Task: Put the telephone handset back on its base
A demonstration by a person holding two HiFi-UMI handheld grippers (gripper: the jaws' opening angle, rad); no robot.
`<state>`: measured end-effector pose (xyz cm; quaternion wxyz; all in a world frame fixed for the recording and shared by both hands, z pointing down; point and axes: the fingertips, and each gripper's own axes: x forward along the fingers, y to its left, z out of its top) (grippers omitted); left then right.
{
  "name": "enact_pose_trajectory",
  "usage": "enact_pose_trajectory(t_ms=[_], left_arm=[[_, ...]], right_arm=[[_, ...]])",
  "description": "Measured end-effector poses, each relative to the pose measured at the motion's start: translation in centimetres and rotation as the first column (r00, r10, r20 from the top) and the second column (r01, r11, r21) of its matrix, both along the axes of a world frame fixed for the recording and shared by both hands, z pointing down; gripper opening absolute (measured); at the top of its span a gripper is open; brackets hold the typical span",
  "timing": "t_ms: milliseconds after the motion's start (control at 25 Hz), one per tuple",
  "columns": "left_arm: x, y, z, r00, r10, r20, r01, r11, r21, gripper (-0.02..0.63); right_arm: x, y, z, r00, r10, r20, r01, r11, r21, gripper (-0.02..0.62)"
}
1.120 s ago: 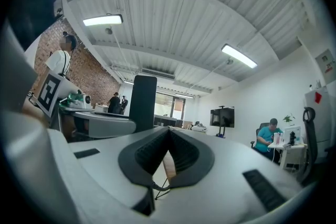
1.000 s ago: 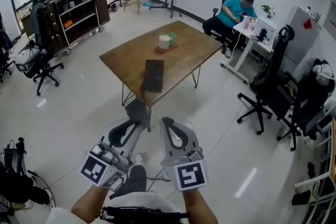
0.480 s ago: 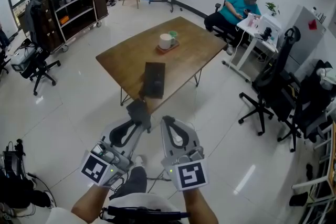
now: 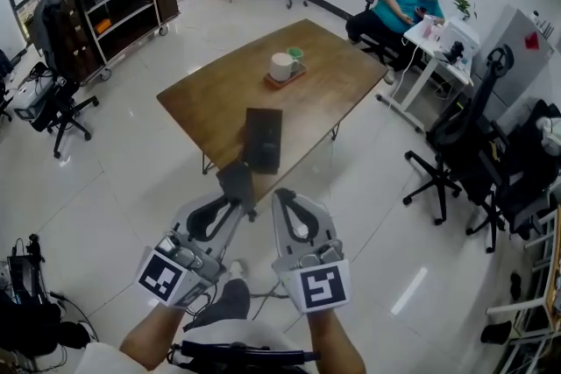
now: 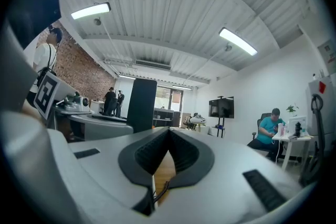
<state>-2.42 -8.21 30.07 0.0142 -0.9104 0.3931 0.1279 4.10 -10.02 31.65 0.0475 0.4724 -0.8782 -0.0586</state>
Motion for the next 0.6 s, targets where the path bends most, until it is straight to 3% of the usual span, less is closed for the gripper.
enact_pose_trajectory(t_ms=[200, 600], left_arm=[[-1.0, -3.6, 0.1, 1.0, -0.013, 0.012, 0.013, 1.0, 0.005, 0.063], [-2.1, -9.3, 2.4, 0.999, 0.044, -0.013, -0.045, 0.996, -0.08, 0.063]], right_arm=[[-1.0, -3.2, 0.5, 1.0, 0.002, -0.007, -0.002, 1.0, -0.024, 0.0], [-2.5, -8.6, 1.6, 0.999, 0.019, -0.027, -0.02, 0.998, -0.061, 0.0]])
